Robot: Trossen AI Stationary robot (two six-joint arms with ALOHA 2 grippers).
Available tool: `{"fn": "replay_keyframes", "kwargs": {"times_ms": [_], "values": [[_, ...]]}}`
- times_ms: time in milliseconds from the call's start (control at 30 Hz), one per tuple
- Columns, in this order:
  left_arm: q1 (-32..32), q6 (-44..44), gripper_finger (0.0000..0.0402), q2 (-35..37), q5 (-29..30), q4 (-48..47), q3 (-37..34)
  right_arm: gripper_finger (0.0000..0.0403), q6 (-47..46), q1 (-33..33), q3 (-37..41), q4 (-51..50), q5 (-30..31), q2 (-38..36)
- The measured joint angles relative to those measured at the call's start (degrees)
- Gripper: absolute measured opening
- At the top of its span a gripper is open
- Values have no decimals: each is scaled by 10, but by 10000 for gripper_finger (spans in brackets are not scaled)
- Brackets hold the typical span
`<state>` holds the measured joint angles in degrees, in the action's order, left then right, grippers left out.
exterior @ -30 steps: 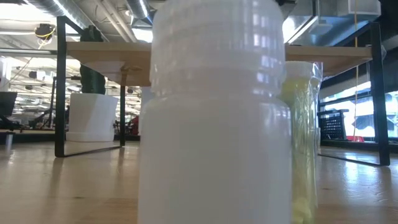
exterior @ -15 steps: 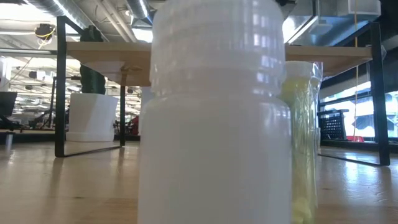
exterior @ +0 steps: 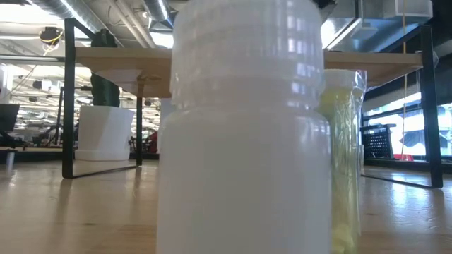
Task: Pick and place medicine bottles onto shelf by color
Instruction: Put the middle yellow pill bottle on the shelf
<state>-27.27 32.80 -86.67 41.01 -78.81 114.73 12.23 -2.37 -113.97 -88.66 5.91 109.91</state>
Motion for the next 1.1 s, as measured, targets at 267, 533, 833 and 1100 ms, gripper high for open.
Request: {"fn": "replay_keyframes", "kwargs": {"times_ms": [267, 533, 833, 1100], "values": [[0, 0, 222, 0, 0, 0, 0, 123, -2, 0, 0, 5, -24, 0], [0, 0, 222, 0, -1, 0, 0, 123, -6, 0, 0, 6, -25, 0], [0, 0, 222, 0, -2, 0, 0, 123, -12, 0, 0, 6, -25, 0], [0, 0, 222, 0, -2, 0, 0, 123, -14, 0, 0, 6, -25, 0]]}}
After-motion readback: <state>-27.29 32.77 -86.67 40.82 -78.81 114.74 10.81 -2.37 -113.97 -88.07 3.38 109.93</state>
